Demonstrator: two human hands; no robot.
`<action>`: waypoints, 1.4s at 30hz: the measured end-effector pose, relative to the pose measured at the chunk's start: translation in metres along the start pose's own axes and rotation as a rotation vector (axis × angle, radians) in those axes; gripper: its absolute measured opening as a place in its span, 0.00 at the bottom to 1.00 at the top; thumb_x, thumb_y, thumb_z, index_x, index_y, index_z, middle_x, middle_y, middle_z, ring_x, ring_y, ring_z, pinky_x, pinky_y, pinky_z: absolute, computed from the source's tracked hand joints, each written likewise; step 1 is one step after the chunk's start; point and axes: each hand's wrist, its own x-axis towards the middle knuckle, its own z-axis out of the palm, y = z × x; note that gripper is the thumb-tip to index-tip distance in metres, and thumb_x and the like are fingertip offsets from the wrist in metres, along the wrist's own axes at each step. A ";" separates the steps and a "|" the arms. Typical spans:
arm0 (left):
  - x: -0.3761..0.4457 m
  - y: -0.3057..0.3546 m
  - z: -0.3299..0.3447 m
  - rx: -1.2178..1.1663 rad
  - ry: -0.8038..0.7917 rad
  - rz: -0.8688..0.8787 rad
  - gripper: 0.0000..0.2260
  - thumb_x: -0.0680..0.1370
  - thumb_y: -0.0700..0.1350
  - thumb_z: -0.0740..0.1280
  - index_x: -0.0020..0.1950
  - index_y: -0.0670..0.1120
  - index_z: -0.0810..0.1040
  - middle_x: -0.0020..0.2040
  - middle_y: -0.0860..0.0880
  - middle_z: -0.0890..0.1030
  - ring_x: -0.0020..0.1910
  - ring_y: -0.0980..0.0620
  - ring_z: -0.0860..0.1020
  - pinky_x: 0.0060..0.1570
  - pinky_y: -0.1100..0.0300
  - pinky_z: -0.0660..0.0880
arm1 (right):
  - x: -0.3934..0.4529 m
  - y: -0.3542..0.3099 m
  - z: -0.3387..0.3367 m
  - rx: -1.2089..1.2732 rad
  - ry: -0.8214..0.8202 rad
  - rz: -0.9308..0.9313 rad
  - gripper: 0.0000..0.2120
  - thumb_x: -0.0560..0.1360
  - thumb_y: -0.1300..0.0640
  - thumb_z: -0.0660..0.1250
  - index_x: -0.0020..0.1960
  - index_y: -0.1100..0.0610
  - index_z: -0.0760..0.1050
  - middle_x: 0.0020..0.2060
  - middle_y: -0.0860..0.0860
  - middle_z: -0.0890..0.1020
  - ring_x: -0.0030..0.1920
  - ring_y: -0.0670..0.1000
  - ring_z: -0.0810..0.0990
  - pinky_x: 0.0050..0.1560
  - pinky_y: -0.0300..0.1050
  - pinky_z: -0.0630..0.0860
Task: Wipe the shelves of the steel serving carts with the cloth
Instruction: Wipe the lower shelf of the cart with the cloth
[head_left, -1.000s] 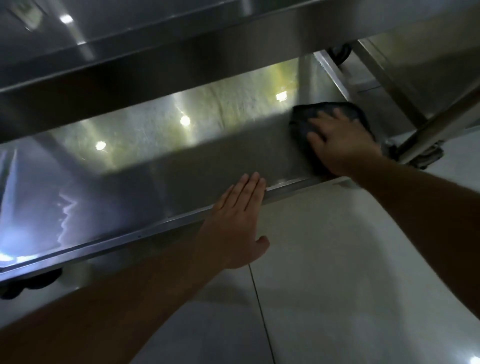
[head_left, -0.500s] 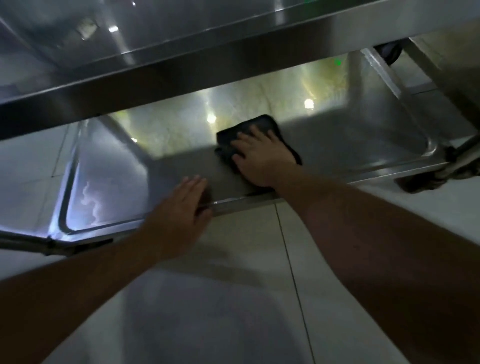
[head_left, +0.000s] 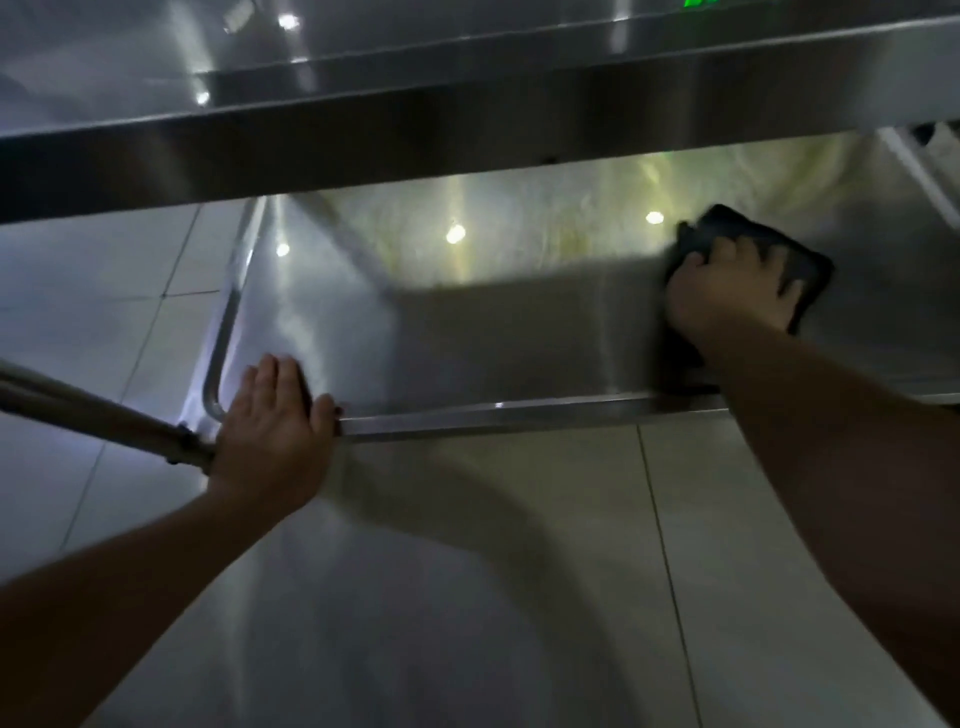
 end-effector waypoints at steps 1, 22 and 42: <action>0.001 -0.002 0.002 0.013 0.008 0.012 0.37 0.83 0.58 0.46 0.82 0.32 0.59 0.81 0.29 0.60 0.82 0.32 0.56 0.83 0.42 0.50 | -0.016 -0.031 0.013 -0.009 -0.018 -0.071 0.27 0.83 0.46 0.49 0.78 0.54 0.64 0.80 0.53 0.61 0.82 0.60 0.51 0.78 0.67 0.47; -0.005 0.002 0.005 -0.053 0.007 -0.040 0.33 0.87 0.58 0.48 0.86 0.42 0.46 0.87 0.42 0.46 0.85 0.45 0.43 0.83 0.47 0.43 | -0.064 -0.147 0.069 0.031 0.007 -0.115 0.27 0.83 0.45 0.49 0.80 0.52 0.62 0.82 0.51 0.58 0.83 0.59 0.48 0.79 0.66 0.44; 0.007 -0.004 0.000 -0.466 0.042 -0.142 0.35 0.82 0.66 0.45 0.87 0.51 0.50 0.87 0.51 0.51 0.85 0.53 0.48 0.80 0.52 0.45 | -0.146 -0.127 0.073 -0.129 -0.462 -1.273 0.26 0.80 0.32 0.52 0.75 0.37 0.70 0.78 0.39 0.65 0.82 0.47 0.53 0.80 0.57 0.49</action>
